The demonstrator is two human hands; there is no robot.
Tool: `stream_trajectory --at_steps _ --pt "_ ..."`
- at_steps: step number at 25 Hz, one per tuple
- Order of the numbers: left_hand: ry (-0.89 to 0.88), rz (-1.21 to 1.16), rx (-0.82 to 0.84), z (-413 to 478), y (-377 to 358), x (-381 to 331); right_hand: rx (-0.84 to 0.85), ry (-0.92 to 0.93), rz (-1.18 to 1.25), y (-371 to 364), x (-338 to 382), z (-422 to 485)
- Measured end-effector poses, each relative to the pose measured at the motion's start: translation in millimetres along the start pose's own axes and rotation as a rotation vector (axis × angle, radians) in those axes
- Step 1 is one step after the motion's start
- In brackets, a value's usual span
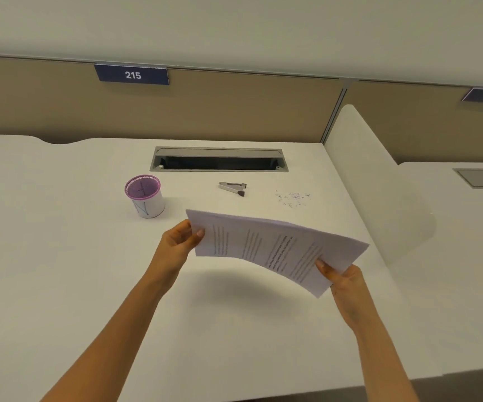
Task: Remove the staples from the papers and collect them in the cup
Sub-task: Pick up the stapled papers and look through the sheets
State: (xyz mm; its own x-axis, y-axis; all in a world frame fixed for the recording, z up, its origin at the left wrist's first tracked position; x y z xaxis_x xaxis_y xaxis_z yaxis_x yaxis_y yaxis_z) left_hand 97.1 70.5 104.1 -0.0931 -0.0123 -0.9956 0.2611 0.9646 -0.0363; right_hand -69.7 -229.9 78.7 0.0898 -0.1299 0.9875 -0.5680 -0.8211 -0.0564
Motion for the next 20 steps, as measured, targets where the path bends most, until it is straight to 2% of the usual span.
stream_trajectory --at_steps 6,11,14,17,20 --pt "0.041 0.113 0.07 -9.9 -5.2 27.8 -0.042 -0.097 -0.017 2.7 -35.4 -6.0" --pt "0.028 0.138 0.046 0.9 -13.2 10.8 -0.04 -0.124 -0.105 3.4 -18.9 1.3" --pt "0.083 0.151 0.024 10.4 -10.0 2.8 0.055 -0.11 -0.127 9.0 4.7 9.4" --pt "0.18 0.113 -0.018 15.2 -5.8 3.4 0.122 -0.145 -0.069 21.3 20.7 15.0" --pt "0.274 -0.004 -0.077 14.3 -3.9 8.9 0.047 -0.202 0.151 27.2 19.3 11.2"
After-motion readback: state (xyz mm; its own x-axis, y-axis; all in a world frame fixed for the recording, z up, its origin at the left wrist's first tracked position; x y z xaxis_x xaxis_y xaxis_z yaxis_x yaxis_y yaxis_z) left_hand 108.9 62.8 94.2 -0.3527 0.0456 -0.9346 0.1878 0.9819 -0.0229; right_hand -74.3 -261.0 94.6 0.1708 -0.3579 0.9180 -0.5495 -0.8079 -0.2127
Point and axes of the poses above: each hand's wrist, its own z-axis towards the middle knuckle, its own y-axis out of the back of the hand, x = y × z, the point moved 3 cm from there along z, towards the middle knuckle, and after that the axes turned 7 degrees about -x, right-handed, at the moved point
